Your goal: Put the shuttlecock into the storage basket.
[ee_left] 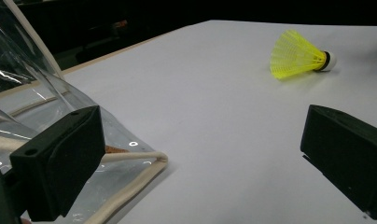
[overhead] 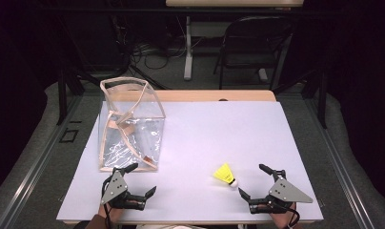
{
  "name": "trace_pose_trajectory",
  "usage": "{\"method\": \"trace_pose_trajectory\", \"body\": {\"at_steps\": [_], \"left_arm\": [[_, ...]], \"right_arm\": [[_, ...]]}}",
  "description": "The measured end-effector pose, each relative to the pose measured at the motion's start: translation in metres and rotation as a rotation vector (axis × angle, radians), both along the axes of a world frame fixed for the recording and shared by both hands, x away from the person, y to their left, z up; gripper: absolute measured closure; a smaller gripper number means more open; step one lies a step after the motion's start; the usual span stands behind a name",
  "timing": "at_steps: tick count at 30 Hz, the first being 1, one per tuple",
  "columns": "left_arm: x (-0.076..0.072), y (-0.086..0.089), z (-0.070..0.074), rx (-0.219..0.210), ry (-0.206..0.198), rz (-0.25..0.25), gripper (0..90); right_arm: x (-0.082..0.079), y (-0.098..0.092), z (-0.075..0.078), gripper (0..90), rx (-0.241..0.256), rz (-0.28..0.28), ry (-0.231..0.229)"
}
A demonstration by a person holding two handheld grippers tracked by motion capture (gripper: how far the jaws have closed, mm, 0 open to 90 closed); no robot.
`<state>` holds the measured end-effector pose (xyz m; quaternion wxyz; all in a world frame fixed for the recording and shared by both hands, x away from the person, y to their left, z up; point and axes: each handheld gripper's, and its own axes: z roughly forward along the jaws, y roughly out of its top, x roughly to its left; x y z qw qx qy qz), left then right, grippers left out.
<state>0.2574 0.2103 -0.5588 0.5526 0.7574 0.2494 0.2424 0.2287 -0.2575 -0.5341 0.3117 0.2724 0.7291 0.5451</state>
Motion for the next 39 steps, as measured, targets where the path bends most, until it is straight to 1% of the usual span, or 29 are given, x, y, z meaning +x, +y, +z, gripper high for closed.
{"method": "trace_pose_trajectory", "body": {"at_steps": [8,9,14,15,16,19,21,24,25,26,27,28,32,33,34,35,36,37,39], "left_arm": [[0.001,-0.003,0.0,0.006,0.002,-0.011,0.0],[0.002,-0.003,0.0,0.01,0.004,-0.015,0.0],[0.001,-0.003,0.0,0.011,0.005,-0.017,0.0],[0.001,-0.003,0.0,0.01,0.004,-0.017,0.0],[0.001,-0.003,0.0,0.01,0.004,-0.017,0.0],[0.001,-0.003,0.0,0.011,0.005,-0.018,0.0],[0.002,-0.003,-0.001,0.016,0.008,-0.019,0.0],[0.002,-0.004,0.0,0.019,0.007,-0.022,0.0],[0.001,-0.004,0.0,0.018,0.006,-0.019,0.0],[0.001,-0.004,0.0,0.018,0.006,-0.019,0.0],[0.002,-0.004,0.0,0.02,0.007,-0.02,0.0],[0.002,-0.004,-0.001,0.02,0.009,-0.021,0.0],[0.002,-0.004,0.0,0.028,0.007,-0.026,0.0],[0.001,-0.004,0.0,0.027,0.008,-0.027,0.0],[0.001,-0.004,0.0,0.028,0.007,-0.026,0.0],[0.001,-0.004,0.0,0.028,0.007,-0.026,0.0],[0.001,-0.004,0.0,0.028,0.007,-0.026,0.0],[0.001,-0.004,0.0,0.029,0.007,-0.025,0.0],[0.001,-0.004,0.0,0.029,0.007,-0.026,0.0]], "right_arm": [[0.001,0.001,-0.001,0.0,-0.003,0.002,0.012],[0.001,0.002,-0.001,0.0,-0.011,-0.002,0.022],[0.003,0.005,0.0,0.0,-0.023,-0.003,0.036],[0.004,0.007,0.0,0.0,-0.031,-0.008,0.05],[0.004,0.007,0.0,0.0,-0.031,-0.008,0.05],[0.005,0.011,0.001,0.0,-0.038,-0.01,0.068],[0.007,0.015,0.002,0.0,-0.055,-0.012,0.086],[0.007,0.018,0.002,0.0,-0.065,-0.018,0.093],[0.009,0.021,0.002,0.0,-0.075,-0.019,0.113],[0.009,0.021,0.002,0.0,-0.075,-0.019,0.113],[0.011,0.023,0.002,0.0,-0.085,-0.024,0.132],[0.011,0.023,0.002,0.0,-0.085,-0.024,0.132],[0.013,0.028,0.002,0.0,-0.098,-0.034,0.165],[0.015,0.031,0.002,0.0,-0.11,-0.04,0.179],[0.015,0.031,0.002,0.0,-0.11,-0.04,0.179],[0.016,0.033,0.002,0.0,-0.12,-0.042,0.198],[0.016,0.033,0.002,0.0,-0.12,-0.042,0.198],[0.017,0.036,0.002,0.0,-0.13,-0.046,0.214],[0.018,0.037,0.002,0.0,-0.137,-0.048,0.22]]}}
